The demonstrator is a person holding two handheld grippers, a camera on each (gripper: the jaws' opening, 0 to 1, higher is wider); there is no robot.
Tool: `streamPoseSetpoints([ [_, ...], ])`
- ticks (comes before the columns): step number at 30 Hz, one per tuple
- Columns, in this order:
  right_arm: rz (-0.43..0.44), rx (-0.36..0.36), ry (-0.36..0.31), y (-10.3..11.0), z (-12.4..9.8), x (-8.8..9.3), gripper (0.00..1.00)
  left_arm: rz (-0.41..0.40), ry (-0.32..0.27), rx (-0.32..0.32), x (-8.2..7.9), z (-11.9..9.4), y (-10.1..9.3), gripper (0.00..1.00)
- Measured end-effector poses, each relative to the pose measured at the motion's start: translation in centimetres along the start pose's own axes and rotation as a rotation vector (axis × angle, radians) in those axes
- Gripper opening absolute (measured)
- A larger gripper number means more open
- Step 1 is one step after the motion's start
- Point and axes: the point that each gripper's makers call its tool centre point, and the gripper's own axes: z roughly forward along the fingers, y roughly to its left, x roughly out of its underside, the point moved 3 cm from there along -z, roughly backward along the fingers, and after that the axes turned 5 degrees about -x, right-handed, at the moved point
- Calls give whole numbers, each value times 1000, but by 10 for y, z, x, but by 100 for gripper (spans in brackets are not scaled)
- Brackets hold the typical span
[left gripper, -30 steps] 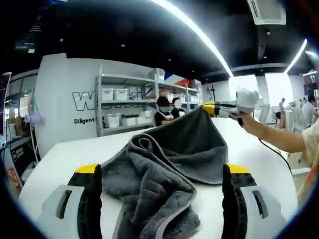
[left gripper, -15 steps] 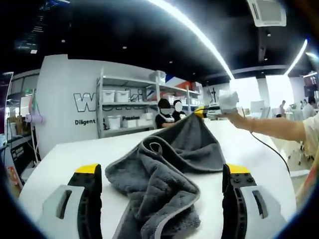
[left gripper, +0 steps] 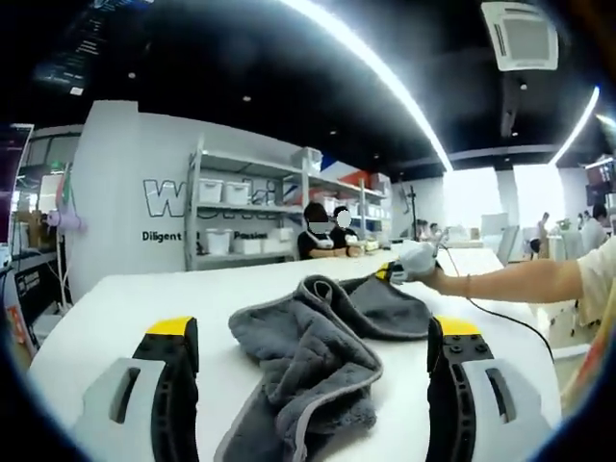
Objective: Fold the towel on the table until its edges align and the towel forms a compact rectangular stack.
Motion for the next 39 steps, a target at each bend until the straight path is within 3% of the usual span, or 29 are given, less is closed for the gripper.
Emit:
streamPoseSetpoints([
  [2,4,-19,24,5,4,9,0,32,7,-5,1,2,-1,97],
  [5,82,-121,88,25,10,23,1,58,25,-6,5,4,-5,97],
  [8,71,-96,63,25,5,22,1,101,58,-11,11,7,-6,97],
  [13,90,-127,54,22,6,22,6,62,53,-5,11,8,-3,97],
  [16,116,-121,44,14,3,23,19,66,43,-17,8,5,0,97],
  [23,180,20,6,-35,-19,24,72,44,32,-8,6,5,1,97],
  [26,203,30,-3,-46,-30,23,87,52,27,-10,5,5,-1,97],
  [28,223,23,-10,-47,-38,22,97,103,23,-37,3,3,1,96],
  [32,236,-32,-2,-38,-49,21,99,116,18,-42,2,0,0,96],
  [39,240,-148,27,-1,-78,16,100,95,27,-35,6,-1,-2,96],
])
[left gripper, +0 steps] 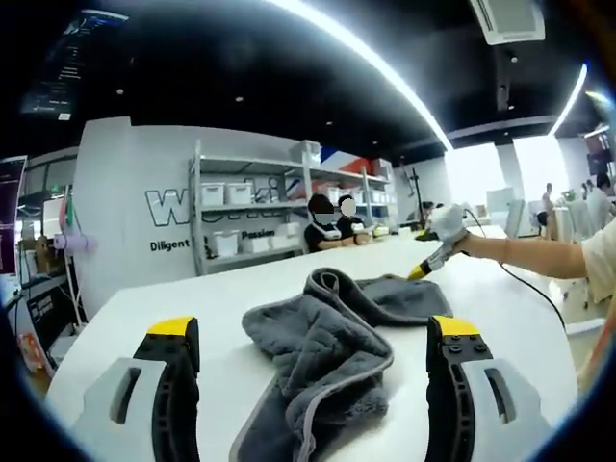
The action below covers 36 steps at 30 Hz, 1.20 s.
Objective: Fold the towel on the table until its edges align and the towel forms a compact rectangular stack.
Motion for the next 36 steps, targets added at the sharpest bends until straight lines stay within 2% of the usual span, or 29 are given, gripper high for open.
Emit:
streamPoseSetpoints([
  [4,-2,-45,-18,27,-19,-4,100,1,0,-1,1,-1,-2,96],
  [10,-29,-180,-74,75,-52,-21,99,-3,-1,-8,-1,-1,4,96],
  [11,-30,-179,-81,78,-55,-24,99,-4,-2,-9,-1,-1,4,96],
  [12,-55,-201,-116,87,-61,-30,99,-9,-5,-10,-1,-1,5,96],
  [17,-46,-270,-177,118,-80,-44,99,-27,-12,-9,-2,-2,6,96],
  [19,-29,-288,-204,126,-84,-47,99,-31,-8,-11,-1,-2,8,96],
  [22,2,-312,-210,136,-89,-44,99,-32,-7,-16,-1,-2,9,96],
  [30,-16,-367,-223,155,-92,-40,99,-42,-23,-8,-5,-2,9,96],
  [32,-25,-380,-220,160,-91,-42,99,-41,-21,-10,-4,-2,10,96],
  [36,-66,-400,-252,173,-95,-54,99,-49,-21,-6,-4,-2,9,96],
])
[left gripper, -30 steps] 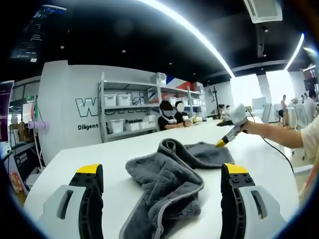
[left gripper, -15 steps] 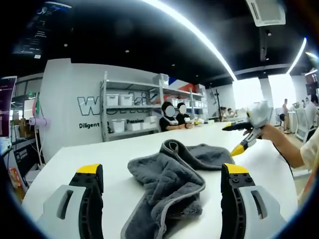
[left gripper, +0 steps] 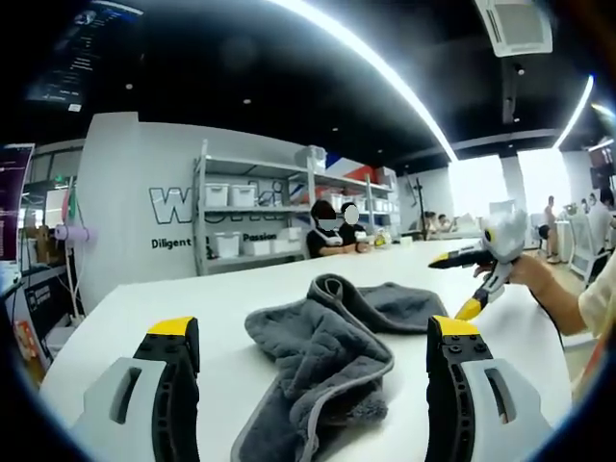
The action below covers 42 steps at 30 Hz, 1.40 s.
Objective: Fold the towel on the table until its edges align and the towel forms a compact rectangular stack.
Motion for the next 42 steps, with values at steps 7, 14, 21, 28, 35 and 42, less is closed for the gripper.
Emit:
streamPoseSetpoints([
  [7,-17,-69,-43,16,15,-28,97,-2,0,3,0,0,0,96],
  [14,-129,-128,29,36,56,-30,68,-5,-5,3,-1,-2,-1,96],
  [21,-153,-108,65,30,78,-23,25,-12,-13,5,-2,-4,-2,96],
  [28,-96,-117,114,24,81,-8,1,-11,-15,7,-2,-3,-3,96],
  [35,-33,-114,116,18,73,-4,0,-13,-12,9,-2,-3,-2,96],
  [42,-46,-69,55,12,56,-17,0,-18,-14,8,-3,-3,-1,96],
])
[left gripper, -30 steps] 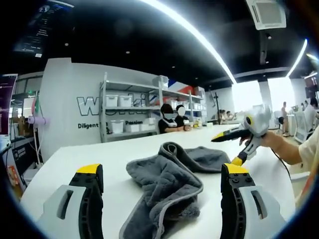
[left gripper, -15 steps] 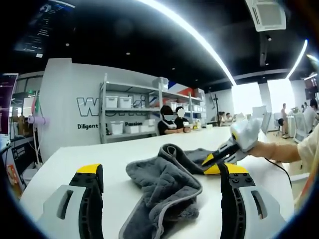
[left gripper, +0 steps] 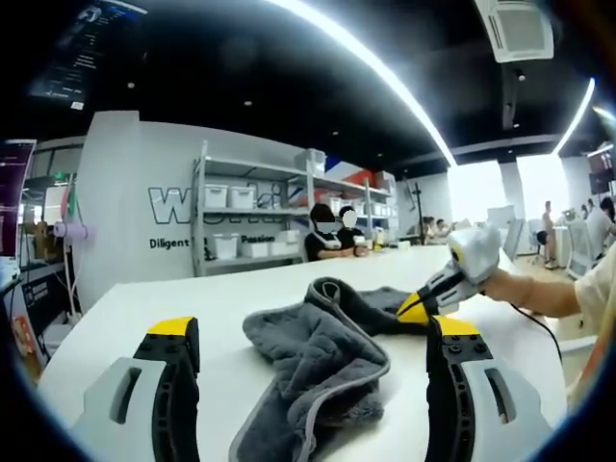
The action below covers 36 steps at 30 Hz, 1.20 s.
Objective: Fold the towel on the table until its edges align and the towel forms a compact rectangular stack.
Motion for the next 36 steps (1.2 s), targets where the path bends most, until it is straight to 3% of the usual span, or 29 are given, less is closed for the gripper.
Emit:
streamPoseSetpoints([
  [7,-12,99,-87,-25,-36,-12,0,-1,2,1,1,0,-1,96],
  [14,-8,196,-144,-59,-85,-5,0,-2,6,-1,2,1,0,96],
  [17,-20,202,-178,-68,-107,-2,0,-3,9,-1,3,2,-1,96],
  [21,-113,151,-236,-64,-132,-2,0,-2,13,-2,4,2,-2,96],
  [24,-202,53,-279,-45,-150,5,0,-4,12,-2,4,3,-2,96],
  [27,-289,-12,-267,-31,-163,18,0,-5,12,-3,5,3,-2,96],
  [32,-270,-178,-271,-10,-174,43,0,-4,21,-4,8,3,0,96],
  [36,-255,-257,-212,-4,-175,63,0,-3,30,-6,10,2,-1,96],
])
